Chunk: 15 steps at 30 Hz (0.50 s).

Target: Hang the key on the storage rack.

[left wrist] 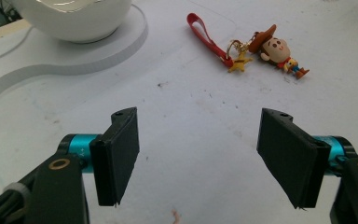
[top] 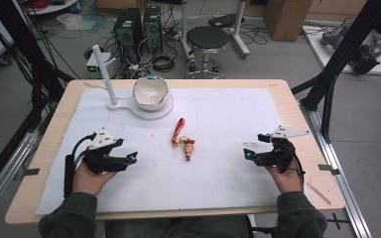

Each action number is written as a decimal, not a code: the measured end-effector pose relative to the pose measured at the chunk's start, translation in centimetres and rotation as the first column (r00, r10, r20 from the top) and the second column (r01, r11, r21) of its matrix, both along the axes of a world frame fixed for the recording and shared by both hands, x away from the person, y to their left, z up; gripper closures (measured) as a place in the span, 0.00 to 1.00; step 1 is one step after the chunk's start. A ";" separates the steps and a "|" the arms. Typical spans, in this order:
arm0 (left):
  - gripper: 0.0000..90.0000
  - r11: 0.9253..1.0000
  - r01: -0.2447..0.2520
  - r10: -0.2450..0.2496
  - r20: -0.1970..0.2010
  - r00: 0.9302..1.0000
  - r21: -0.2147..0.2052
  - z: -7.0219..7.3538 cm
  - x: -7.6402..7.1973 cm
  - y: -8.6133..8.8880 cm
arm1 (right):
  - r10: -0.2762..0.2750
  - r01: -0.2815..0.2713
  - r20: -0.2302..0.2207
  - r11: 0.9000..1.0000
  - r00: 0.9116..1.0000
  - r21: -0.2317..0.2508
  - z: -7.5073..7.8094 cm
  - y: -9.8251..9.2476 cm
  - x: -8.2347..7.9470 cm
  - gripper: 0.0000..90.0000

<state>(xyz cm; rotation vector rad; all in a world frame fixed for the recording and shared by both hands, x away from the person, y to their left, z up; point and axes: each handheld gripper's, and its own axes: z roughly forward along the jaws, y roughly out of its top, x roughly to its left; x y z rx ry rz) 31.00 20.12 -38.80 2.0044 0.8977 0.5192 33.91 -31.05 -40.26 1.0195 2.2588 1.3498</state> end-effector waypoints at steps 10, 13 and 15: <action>0.37 0.999 0.033 -0.033 -0.033 0.999 0.009 0.3 3.5 -3.5 | 0.003 -0.003 -0.003 1.000 1.000 0.011 0.0 -0.1 0.1 0.13; 0.39 1.000 0.023 -0.024 -0.053 0.998 -0.010 0.1 4.4 -4.3 | 0.006 -0.006 0.000 1.000 1.000 0.013 0.0 -0.1 0.2 0.13; 0.40 1.000 0.021 -0.022 -0.062 0.998 -0.022 0.0 5.0 -4.7 | 0.006 -0.006 -0.002 1.000 1.000 0.014 0.0 -0.2 0.2 0.13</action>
